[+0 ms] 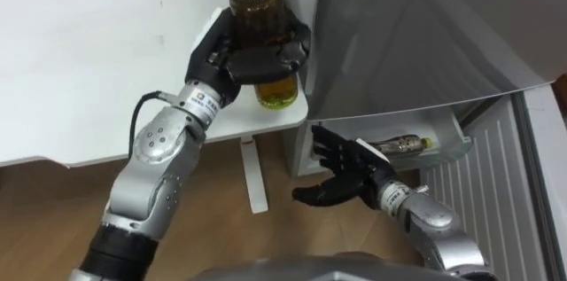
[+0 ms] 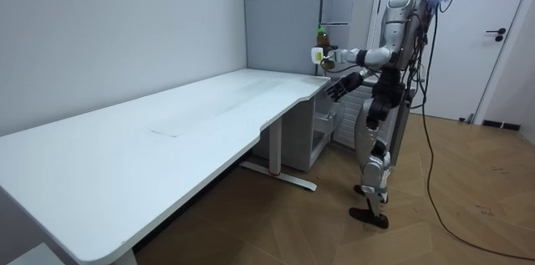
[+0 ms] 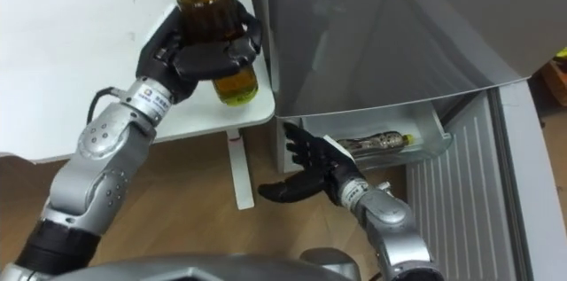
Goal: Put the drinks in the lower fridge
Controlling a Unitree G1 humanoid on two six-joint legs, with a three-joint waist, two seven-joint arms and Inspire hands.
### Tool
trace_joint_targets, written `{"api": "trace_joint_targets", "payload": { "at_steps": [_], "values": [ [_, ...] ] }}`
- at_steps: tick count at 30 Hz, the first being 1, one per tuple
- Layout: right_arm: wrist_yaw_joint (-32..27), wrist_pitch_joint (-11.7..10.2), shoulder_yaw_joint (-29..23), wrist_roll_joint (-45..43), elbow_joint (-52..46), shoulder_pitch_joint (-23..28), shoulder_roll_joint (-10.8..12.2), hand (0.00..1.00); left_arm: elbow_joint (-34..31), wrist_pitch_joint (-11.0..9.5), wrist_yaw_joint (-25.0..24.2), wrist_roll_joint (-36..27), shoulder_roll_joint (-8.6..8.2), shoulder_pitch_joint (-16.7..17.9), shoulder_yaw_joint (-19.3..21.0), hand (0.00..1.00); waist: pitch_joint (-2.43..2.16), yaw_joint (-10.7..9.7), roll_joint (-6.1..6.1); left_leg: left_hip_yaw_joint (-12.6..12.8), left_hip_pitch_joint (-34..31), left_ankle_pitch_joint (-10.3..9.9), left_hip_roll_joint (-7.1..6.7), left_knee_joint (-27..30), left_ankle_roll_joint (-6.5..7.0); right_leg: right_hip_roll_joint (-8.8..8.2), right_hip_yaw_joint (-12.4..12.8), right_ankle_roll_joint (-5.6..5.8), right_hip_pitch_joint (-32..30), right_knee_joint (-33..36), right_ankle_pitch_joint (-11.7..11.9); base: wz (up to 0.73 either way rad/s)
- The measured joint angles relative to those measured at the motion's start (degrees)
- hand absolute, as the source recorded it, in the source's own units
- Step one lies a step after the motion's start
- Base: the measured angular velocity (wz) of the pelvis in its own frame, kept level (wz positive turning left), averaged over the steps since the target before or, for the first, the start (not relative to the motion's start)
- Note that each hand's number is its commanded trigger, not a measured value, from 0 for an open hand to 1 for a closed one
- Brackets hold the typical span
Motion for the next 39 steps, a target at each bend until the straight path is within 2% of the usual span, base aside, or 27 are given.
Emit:
{"api": "trace_joint_targets", "payload": {
  "at_steps": [8, 12, 17, 23, 29, 35, 39],
  "values": [
    [6.9, 0.0, 0.2, 2.9, -0.3, 0.0, 0.1, 0.00, 0.1, 0.0, -1.9, 0.0, 0.07, 1.2, 0.0, 1.00, 0.10, 1.1, -0.17, 0.0, -0.1, 0.0, -0.07, -0.1, 0.00, -0.05, -0.1, 0.01, -0.1, 0.1, 0.0, 0.00],
    [9.6, 0.2, 0.2, 5.3, -3.5, 0.0, 0.0, 0.00, 0.1, 0.0, -3.5, 0.0, 0.07, 1.5, -0.6, 1.00, 0.11, 0.8, -0.22, 0.0, -0.7, 0.0, -0.04, 0.1, 0.01, -0.09, 0.1, 0.00, -0.6, 0.1, 0.0, 0.00],
    [11.5, 0.9, 0.3, 6.5, -4.5, 0.3, -1.2, 0.00, 0.1, 0.0, -6.7, -0.2, 0.18, 2.4, -2.3, 1.00, 0.08, 0.6, -0.31, -0.1, -1.1, 0.0, 0.05, 0.3, 0.00, -0.17, 0.5, -0.03, -1.1, 0.4, 0.0, 0.00],
    [13.5, 1.3, 0.3, 6.9, -5.3, 0.3, -2.0, 0.00, 0.1, 0.0, -10.3, -4.3, 0.53, 2.6, -2.6, 1.00, 0.02, 0.4, -0.83, -0.1, -1.8, 0.0, 0.06, 0.9, -0.01, -0.20, 0.8, -0.06, -1.9, 1.2, 0.0, -0.01],
    [14.4, 2.0, 1.1, 7.0, -6.6, 0.3, -2.5, 0.00, 0.4, 0.0, -13.4, -9.1, 1.88, 2.6, -3.6, 1.00, -0.01, 0.3, -1.50, -0.2, -2.5, -0.2, 0.07, 1.7, 0.03, -0.23, 0.6, -0.07, -2.3, 1.4, 0.0, 0.01],
    [15.0, 2.6, 2.6, 8.4, -6.6, 0.2, -3.6, 0.00, 1.5, 0.2, -15.8, -9.2, 2.91, 2.6, -6.8, 1.00, -0.07, 0.2, -1.35, -0.2, -3.2, -0.7, 0.19, 2.5, 0.05, -0.14, 0.6, -0.07, -2.6, 1.4, 0.0, 0.00],
    [15.0, 2.6, 2.7, 11.1, -6.6, 0.2, -3.8, 0.00, 1.5, 0.2, -16.2, -9.2, 4.49, 2.6, -8.1, 1.00, -0.13, -0.5, -1.03, -0.2, -3.5, -0.7, 0.16, 2.5, 0.05, -0.09, 0.7, -0.07, -2.9, 1.4, 0.0, 0.00]
  ]
}}
